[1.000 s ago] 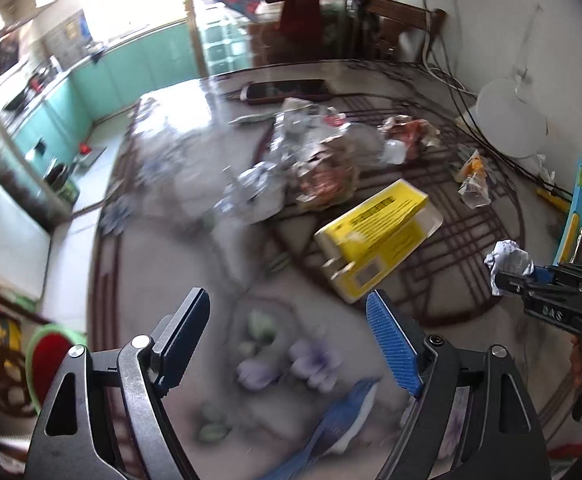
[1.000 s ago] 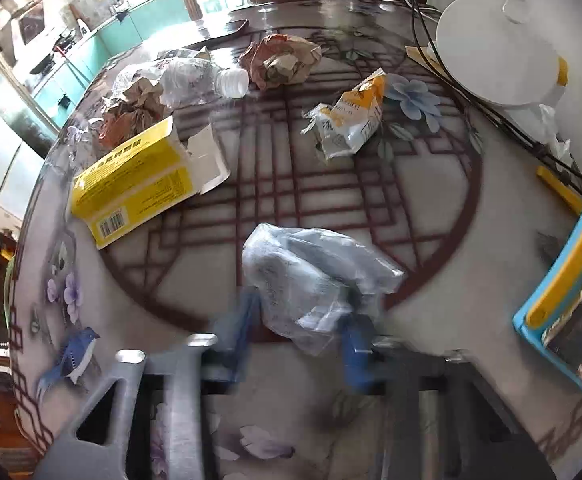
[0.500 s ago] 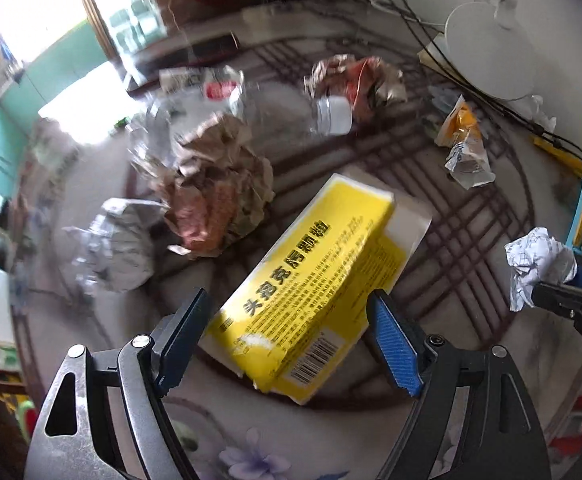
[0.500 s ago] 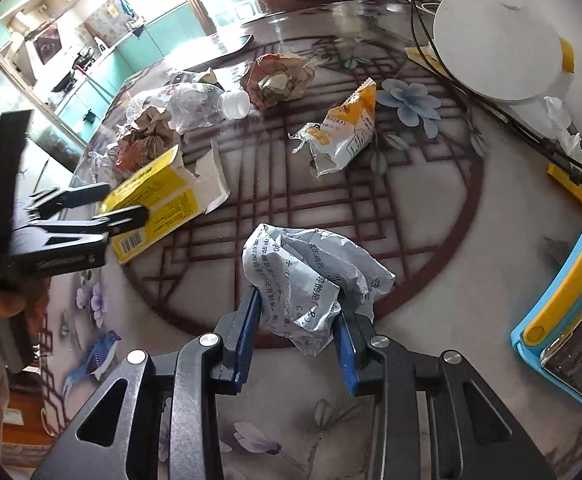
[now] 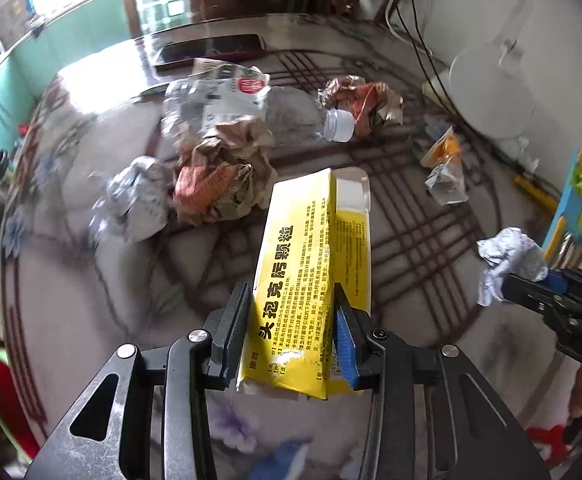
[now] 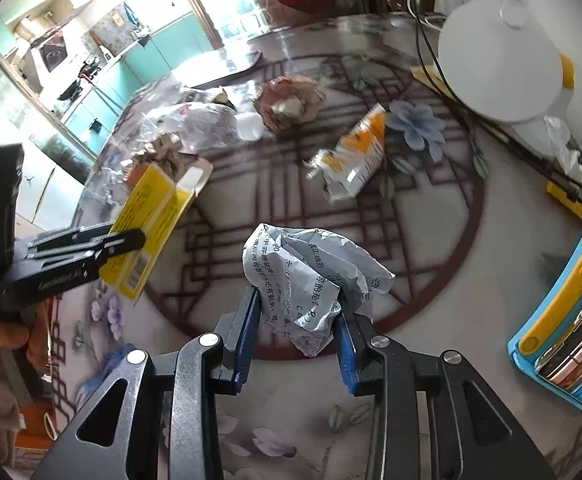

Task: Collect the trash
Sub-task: 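Carry the yellow box with the left tool while the right tool carries the foil paper to the bucket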

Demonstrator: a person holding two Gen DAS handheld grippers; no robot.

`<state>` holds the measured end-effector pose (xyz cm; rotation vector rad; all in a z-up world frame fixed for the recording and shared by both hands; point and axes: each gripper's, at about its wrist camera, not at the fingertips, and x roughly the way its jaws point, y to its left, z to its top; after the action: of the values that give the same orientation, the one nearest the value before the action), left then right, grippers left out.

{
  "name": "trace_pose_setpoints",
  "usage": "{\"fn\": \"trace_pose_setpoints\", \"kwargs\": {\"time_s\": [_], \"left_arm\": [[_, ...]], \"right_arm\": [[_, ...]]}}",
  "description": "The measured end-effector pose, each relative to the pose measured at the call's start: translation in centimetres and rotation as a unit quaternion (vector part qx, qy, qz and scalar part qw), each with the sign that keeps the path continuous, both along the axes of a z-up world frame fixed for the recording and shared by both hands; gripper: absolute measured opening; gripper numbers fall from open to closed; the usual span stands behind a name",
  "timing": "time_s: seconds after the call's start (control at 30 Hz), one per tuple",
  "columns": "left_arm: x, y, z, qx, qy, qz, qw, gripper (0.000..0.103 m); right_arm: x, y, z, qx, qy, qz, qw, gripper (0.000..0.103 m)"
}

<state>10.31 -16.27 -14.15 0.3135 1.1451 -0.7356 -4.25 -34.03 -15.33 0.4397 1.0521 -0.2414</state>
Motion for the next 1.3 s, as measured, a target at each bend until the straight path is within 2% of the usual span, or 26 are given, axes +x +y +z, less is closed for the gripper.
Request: {"fn": "trace_pose_setpoints", "kwargs": {"time_s": [0.07,0.2,0.43,0.6,0.77,1.07,1.3], "left_arm": [[-0.7,1.1,0.5,-0.009,0.006,0.009,0.9999,0.038],[-1.7,2.9,0.4,-0.002,0.006,0.022,0.9997,0.038],[-2.5,6.7,1.4,-0.022,0.014,0.057,0.9980,0.038],[-2.4,9.8,1.9,-0.024,0.005,0.080,0.9965,0.038],[-2.1,13.2,1.6,-0.031,0.018,0.107,0.9936,0.038],[-1.7,18.7,1.5,-0.029,0.015,0.140,0.9897,0.038],[-0.6,23.5,1.5,-0.029,0.010,0.175,0.9841,0.038]], "right_arm": [[0.2,0.6,0.5,-0.004,-0.005,0.005,1.000,0.033],[1.0,2.1,1.3,-0.010,-0.012,0.020,1.000,0.033],[1.9,5.4,2.0,-0.015,-0.017,0.044,0.999,0.033],[2.6,7.8,2.6,-0.021,-0.023,0.060,0.998,0.033],[3.3,10.3,2.8,-0.027,-0.023,0.078,0.996,0.033],[4.7,14.6,3.4,-0.038,-0.026,0.100,0.994,0.033],[6.3,18.3,4.2,-0.052,-0.031,0.126,0.990,0.033]]}}
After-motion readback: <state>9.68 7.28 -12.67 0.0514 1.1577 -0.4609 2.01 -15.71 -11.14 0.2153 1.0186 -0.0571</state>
